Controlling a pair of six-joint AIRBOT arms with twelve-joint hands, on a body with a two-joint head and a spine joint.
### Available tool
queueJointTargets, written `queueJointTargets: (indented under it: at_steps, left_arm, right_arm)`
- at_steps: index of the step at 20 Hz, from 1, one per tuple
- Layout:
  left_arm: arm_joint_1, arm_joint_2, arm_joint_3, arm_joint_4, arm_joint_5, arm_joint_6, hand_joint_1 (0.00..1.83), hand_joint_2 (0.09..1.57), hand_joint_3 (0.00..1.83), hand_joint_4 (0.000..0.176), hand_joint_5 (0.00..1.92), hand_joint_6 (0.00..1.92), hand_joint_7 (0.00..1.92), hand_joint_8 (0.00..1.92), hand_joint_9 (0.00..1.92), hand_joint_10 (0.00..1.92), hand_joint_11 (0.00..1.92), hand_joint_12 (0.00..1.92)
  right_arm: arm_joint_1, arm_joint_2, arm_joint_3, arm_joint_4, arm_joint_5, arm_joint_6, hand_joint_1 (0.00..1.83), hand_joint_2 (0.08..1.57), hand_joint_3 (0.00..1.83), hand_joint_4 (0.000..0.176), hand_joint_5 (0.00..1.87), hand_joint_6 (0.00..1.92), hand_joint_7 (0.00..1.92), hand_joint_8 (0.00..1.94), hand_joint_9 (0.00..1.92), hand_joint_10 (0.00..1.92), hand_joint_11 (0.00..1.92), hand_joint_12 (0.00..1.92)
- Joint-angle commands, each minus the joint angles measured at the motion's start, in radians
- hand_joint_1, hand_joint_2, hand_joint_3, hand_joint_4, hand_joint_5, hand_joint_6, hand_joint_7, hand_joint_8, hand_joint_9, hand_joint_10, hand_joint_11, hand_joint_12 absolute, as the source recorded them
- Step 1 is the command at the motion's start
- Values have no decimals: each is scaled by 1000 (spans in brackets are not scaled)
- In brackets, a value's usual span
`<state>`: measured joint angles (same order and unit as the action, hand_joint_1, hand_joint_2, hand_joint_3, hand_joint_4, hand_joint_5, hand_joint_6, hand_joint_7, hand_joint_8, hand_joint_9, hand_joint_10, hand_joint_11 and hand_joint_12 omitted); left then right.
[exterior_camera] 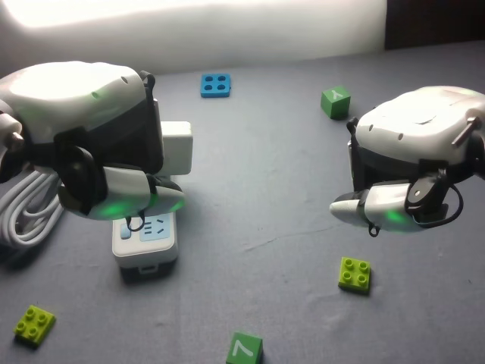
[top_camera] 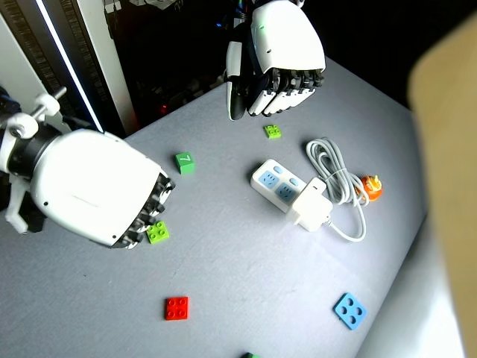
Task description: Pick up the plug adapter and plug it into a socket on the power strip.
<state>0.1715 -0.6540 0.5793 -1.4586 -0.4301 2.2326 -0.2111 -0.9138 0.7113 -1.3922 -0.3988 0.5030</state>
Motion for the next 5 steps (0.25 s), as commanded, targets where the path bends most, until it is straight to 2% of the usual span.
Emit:
queueJointTargets:
  at_steps: [1, 5]
  left_arm:
    - [-11, 7, 10, 34, 1, 3, 1187, 1361, 10, 0, 1494, 1921, 1562, 1921, 1620, 1921, 1677, 1921]
    - [-23, 7, 42, 34, 59, 3, 1239, 1348, 1, 0, 1491, 1921, 1552, 1921, 1616, 1921, 1653, 1921]
  right_arm:
    - [8, 8, 0, -38, 12, 6, 1118, 1359, 0, 0, 1403, 1921, 1588, 1941, 1650, 1921, 1697, 1921]
    - [-6, 10, 0, -73, -1, 6, 1115, 1360, 0, 0, 1410, 1921, 1595, 1941, 1653, 1921, 1705, 1921]
